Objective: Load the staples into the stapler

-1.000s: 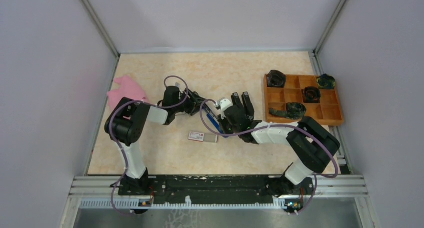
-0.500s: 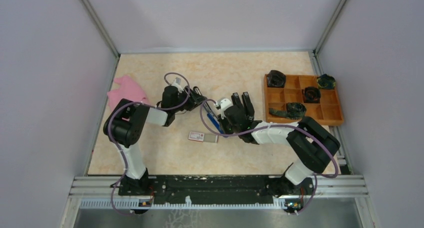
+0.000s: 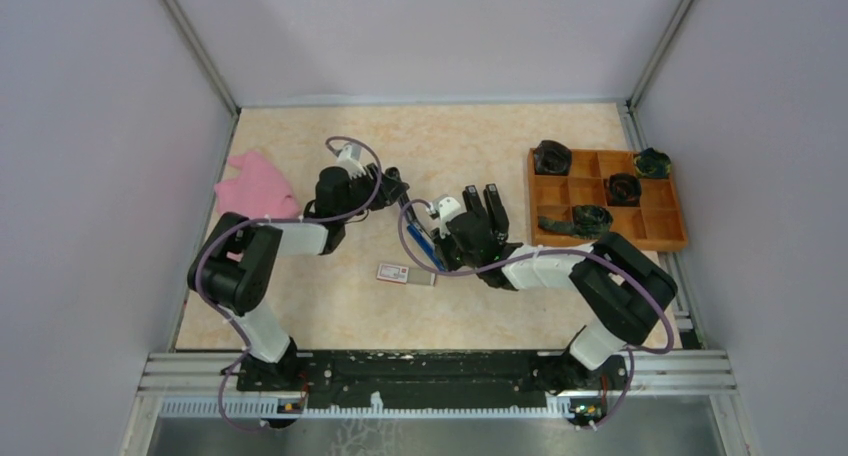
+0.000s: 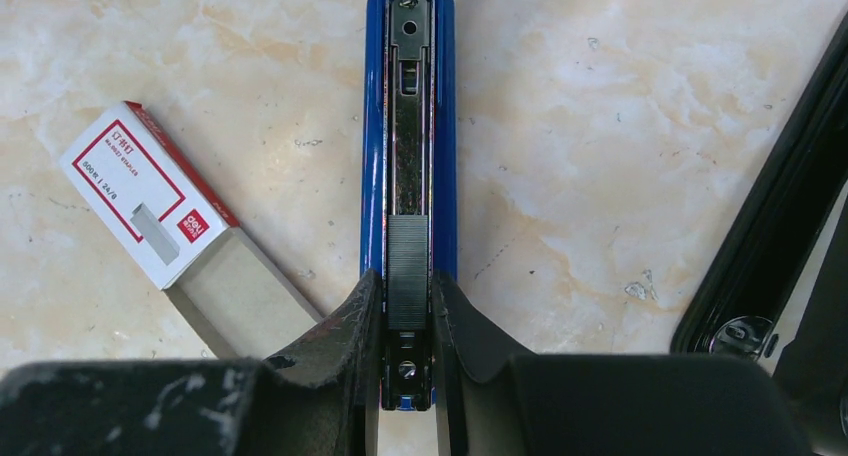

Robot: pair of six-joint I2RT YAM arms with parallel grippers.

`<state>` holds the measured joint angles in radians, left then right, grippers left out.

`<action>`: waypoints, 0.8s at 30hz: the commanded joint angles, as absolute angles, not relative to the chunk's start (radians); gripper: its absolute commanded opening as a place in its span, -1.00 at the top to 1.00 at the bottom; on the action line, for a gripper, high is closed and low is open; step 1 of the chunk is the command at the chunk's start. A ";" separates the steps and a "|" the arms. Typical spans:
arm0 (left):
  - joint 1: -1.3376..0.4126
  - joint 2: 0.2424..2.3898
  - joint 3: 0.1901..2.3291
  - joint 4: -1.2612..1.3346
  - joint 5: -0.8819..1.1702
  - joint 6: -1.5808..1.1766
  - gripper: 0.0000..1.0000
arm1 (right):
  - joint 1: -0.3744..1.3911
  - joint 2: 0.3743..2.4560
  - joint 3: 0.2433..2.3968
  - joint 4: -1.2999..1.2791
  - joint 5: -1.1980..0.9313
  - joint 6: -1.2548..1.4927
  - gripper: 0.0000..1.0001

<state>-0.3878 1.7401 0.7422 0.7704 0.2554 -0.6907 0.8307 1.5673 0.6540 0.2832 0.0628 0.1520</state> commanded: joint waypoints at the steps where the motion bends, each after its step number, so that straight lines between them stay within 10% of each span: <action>1: -0.410 1.675 0.722 0.823 0.183 -0.538 0.11 | 0.853 1.578 0.650 0.351 0.023 0.125 1.00; 24: -0.695 1.465 0.556 0.754 -0.138 -0.190 0.08 | 0.856 1.608 0.557 0.655 -0.026 0.029 1.00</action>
